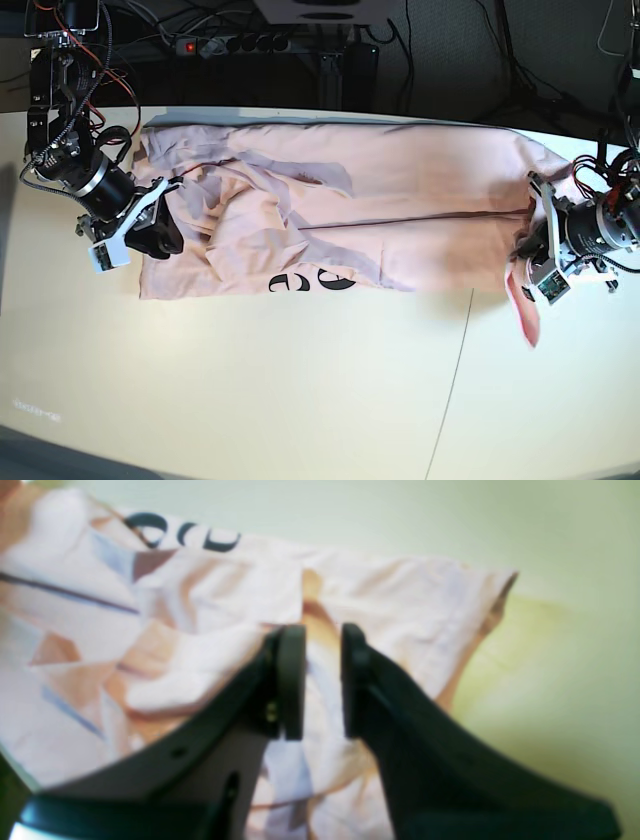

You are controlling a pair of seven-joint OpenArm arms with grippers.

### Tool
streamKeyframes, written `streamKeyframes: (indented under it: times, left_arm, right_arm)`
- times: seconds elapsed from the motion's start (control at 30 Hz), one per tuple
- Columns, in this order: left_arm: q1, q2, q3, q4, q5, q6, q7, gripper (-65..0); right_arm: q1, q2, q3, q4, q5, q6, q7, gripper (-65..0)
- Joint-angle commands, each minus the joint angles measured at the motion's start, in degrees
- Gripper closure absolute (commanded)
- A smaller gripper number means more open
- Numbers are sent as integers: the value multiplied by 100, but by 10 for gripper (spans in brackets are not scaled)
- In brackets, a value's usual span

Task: Fold the T-shirt properly
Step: 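Lift the shirt end with the left gripper and fold it toward the right gripper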

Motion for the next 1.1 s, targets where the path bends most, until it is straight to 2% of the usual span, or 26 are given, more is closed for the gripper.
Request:
streamKeyframes:
  times: [0.0, 0.33, 0.47, 0.53, 0.67, 0.93, 1.07]
  left_arm:
    - [-33, 17, -74, 201, 70, 92, -136, 0]
    - [109, 1187, 238, 691, 114, 195, -153, 0]
    - [127, 1591, 879, 719, 588, 227, -247, 0]
    - [129, 1786, 1215, 719, 946, 415, -308, 0]
    - [127, 2122, 1670, 717, 1464, 540, -466, 0]
    - [105, 2868, 1770, 289, 1596, 577, -538, 0]
    - [-98, 3021, 1768, -35, 1694, 577, -597, 0]
  right_arm:
    - [70, 83, 50, 103, 66, 413, 142, -135]
    - [72, 83, 50, 101, 66, 413, 144, -135]
    - [70, 83, 50, 103, 66, 413, 142, -135]
    - [72, 83, 50, 103, 66, 415, 144, -135]
    - [70, 85, 50, 103, 66, 415, 140, -135]
    - [70, 201, 59, 103, 66, 413, 142, -135]
    - [70, 278, 59, 103, 70, 413, 142, -135]
